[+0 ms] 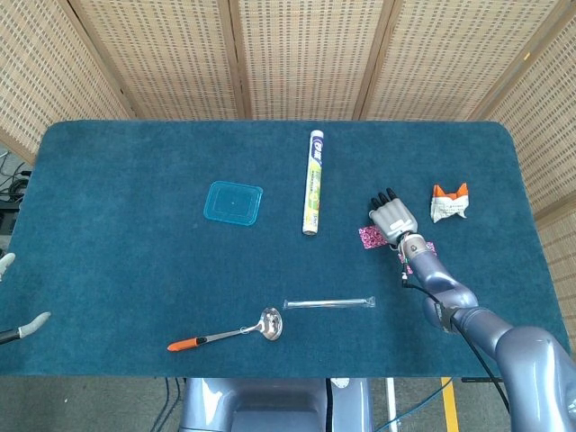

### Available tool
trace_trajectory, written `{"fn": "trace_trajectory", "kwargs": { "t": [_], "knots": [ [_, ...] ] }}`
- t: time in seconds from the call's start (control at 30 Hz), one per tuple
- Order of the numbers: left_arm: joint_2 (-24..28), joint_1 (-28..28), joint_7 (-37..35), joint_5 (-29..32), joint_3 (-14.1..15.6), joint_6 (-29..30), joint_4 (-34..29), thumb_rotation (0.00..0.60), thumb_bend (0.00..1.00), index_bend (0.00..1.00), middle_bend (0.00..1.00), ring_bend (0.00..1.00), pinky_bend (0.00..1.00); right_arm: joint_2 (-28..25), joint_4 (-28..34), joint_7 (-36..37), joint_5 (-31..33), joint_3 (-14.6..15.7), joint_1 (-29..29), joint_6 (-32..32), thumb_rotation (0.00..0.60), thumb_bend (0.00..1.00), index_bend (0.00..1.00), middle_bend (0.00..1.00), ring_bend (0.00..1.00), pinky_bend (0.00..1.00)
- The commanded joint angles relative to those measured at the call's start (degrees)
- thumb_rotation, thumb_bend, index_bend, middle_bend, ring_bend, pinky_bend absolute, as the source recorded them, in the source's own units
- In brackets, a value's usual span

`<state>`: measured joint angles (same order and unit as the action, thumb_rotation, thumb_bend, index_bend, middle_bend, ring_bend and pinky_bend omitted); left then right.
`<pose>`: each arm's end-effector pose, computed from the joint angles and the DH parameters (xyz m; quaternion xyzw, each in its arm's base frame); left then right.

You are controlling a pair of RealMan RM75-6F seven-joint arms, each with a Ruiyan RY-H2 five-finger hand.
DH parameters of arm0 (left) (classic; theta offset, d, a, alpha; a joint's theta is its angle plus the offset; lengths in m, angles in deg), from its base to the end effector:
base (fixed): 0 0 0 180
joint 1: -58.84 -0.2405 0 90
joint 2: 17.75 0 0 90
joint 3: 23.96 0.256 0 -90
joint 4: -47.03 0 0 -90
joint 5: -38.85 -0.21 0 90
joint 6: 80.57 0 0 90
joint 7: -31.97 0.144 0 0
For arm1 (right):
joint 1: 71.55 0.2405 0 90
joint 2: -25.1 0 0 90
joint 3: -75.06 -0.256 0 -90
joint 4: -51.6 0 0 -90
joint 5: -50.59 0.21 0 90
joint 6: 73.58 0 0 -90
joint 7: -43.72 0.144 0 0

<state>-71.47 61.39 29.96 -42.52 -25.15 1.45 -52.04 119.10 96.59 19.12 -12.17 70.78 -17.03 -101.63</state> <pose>-0.3220 0.1602 0.1996 -0.5783 -0.4303 -0.3320 0.6085 -0.2284 -0.4516 -0.0063 0.8332 -0.2279 0.0971 0.4944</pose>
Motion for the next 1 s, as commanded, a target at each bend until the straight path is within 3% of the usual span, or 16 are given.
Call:
{"fn": "trace_trajectory", "kwargs": {
  "t": [0.03,0.57,1.0],
  "knots": [
    [0.0,0.0,0.0,0.0,0.0,0.0,0.0,0.2,0.0,0.02,0.0,0.0,0.0,0.0,0.0,0.0,0.0,0.1,-0.1,0.0,0.6,0.21,0.35,0.11,0.0,0.0],
    [0.0,0.1,0.3,0.0,0.0,0.0,-0.3,0.2,0.0,0.02,0.0,0.0,0.0,-0.1,0.4,0.4,-0.4,0.2,-0.5,-0.4,0.6,0.21,0.35,0.12,0.0,0.0],
    [-0.1,0.2,0.4,0.1,-0.1,-0.2,-0.2,0.202,0.0,0.02,0.0,0.0,0.0,0.4,-0.6,1.2,-1.0,0.2,-0.7,-0.5,0.6,0.24,0.42,0.14,0.0,0.0]
  ]
}}
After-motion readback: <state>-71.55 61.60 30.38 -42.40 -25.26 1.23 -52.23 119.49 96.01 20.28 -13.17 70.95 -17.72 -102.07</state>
